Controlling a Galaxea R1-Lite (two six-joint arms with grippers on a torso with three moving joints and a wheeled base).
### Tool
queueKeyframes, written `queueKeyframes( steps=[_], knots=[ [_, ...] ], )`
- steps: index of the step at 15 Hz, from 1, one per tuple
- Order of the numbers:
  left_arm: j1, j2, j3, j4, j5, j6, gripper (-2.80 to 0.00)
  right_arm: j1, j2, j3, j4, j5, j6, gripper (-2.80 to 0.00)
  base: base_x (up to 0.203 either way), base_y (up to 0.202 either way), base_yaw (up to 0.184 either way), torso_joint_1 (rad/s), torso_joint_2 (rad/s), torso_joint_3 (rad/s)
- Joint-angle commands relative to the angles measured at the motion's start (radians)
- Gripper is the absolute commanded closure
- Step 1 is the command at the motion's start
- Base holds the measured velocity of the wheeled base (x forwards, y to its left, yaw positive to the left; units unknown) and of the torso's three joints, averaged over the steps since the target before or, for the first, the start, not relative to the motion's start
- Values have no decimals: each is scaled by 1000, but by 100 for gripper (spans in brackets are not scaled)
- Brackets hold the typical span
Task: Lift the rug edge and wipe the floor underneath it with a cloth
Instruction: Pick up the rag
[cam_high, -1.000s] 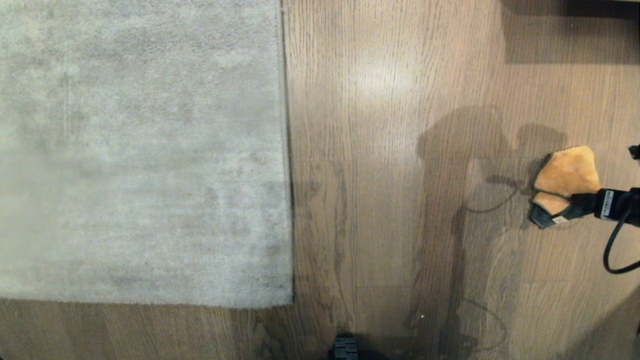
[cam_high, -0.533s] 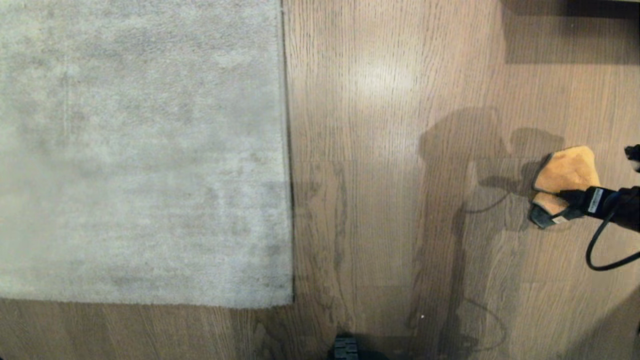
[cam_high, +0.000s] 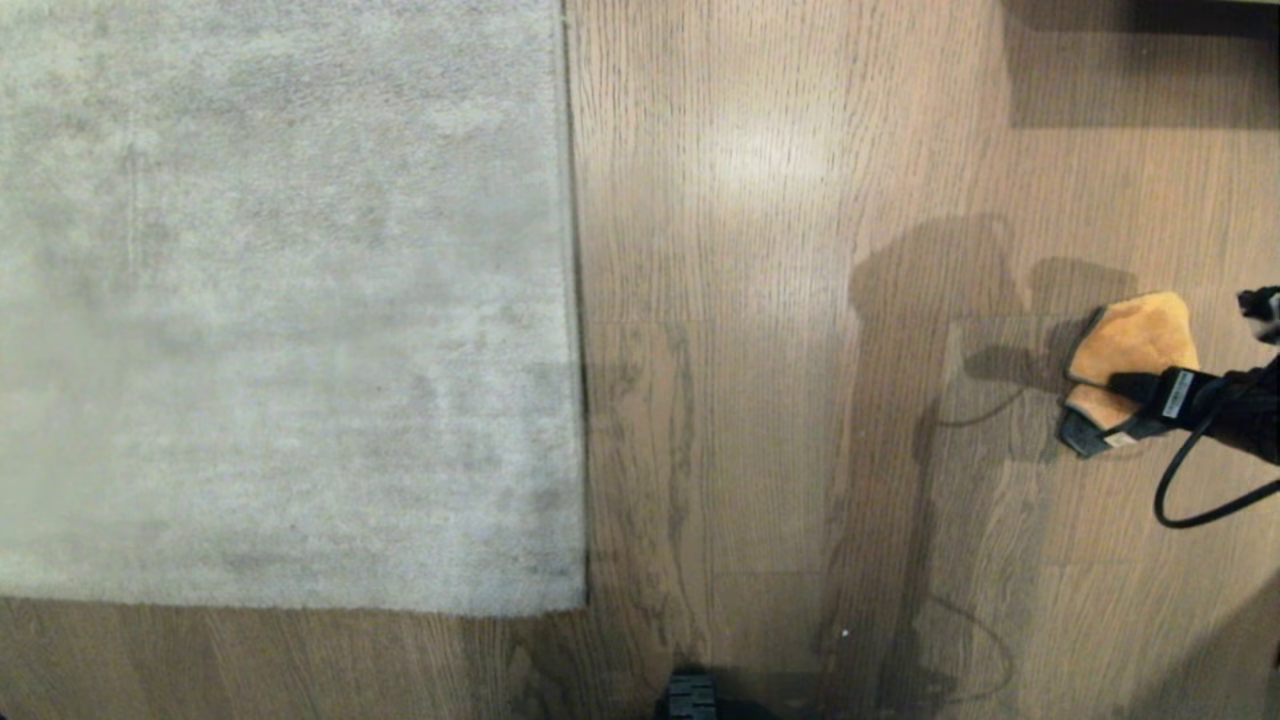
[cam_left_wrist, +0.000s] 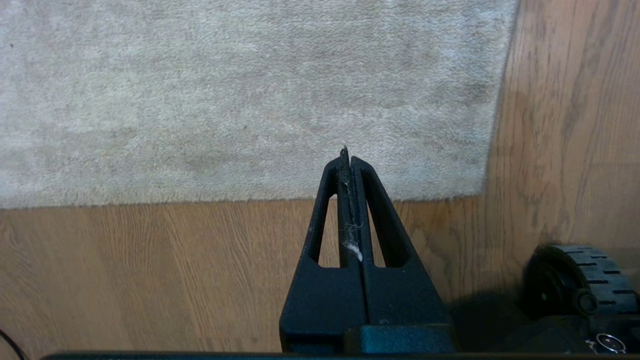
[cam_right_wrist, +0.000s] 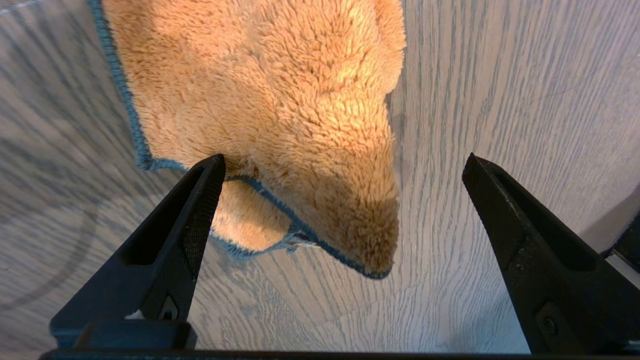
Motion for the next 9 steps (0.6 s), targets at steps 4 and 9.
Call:
queueKeyframes(
  steps=[4, 9],
  knots=[
    [0, 0, 0, 0, 1, 0, 0, 1, 32, -34, -11, 1, 14, -280, 0, 0, 0, 0, 0, 0],
    [0, 0, 0, 0, 1, 0, 0, 18, 47, -34, -59, 1, 16, -280, 0, 0, 0, 0, 0, 0]
  ],
)
